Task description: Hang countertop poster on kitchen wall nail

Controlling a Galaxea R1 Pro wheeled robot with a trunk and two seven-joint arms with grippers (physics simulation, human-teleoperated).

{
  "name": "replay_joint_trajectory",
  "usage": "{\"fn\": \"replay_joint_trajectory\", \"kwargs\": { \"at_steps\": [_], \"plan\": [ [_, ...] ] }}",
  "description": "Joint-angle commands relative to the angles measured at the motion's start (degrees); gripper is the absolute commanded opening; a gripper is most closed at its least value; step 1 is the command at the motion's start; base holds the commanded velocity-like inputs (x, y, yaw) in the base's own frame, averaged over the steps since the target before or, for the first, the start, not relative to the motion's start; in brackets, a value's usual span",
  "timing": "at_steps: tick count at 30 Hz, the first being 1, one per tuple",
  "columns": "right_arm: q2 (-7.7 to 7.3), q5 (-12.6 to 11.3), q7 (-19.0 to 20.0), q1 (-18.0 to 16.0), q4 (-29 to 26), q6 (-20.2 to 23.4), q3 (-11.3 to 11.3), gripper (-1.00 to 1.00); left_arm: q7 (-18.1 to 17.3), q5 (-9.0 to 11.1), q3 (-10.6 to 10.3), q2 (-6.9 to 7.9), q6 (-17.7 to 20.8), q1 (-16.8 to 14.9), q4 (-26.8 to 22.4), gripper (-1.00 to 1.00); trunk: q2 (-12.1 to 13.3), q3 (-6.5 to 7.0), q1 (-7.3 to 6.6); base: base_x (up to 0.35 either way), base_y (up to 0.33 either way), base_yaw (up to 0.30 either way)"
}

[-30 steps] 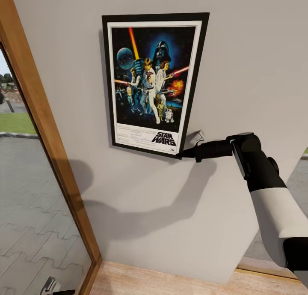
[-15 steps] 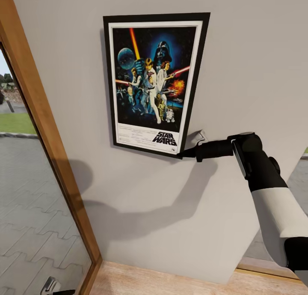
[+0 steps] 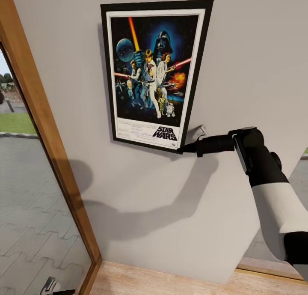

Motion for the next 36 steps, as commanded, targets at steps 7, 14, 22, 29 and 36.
{"fn": "replay_joint_trajectory", "kwargs": {
  "at_steps": [7,14,22,29,36],
  "plan": [
    [-0.01,0.4,0.5,-0.5,0.2,0.6,0.0,-1.0,-0.4,-0.5,0.3,-0.06,0.6,-0.1,-0.1,1.0,-0.1,-0.14,0.04,0.0,0.0,0.0],
    [0.04,0.4,0.5,-0.5,0.3,0.6,0.0,-1.0,-0.4,-0.5,0.3,-0.06,0.6,-0.1,-0.1,1.0,-0.1,-0.14,0.04,0.0,0.0,0.0],
    [0.06,0.4,0.5,-0.5,0.4,0.6,0.1,-1.0,-0.4,-0.5,0.3,-0.06,0.6,-0.1,-0.1,1.0,-0.1,-0.14,0.04,0.0,0.0,0.0],
    [0.01,0.4,0.5,-0.4,0.4,0.4,0.1,-1.0,-0.4,-0.5,0.3,-0.06,0.6,-0.1,-0.1,1.0,-0.1,-0.14,0.04,0.0,0.0,0.0],
    [-0.01,0.4,0.5,-0.4,0.4,0.3,0.1,-1.0,-0.4,-0.5,0.3,-0.06,0.6,-0.1,-0.1,1.0,-0.1,-0.14,0.04,0.0,0.0,0.0]
  ]
}}
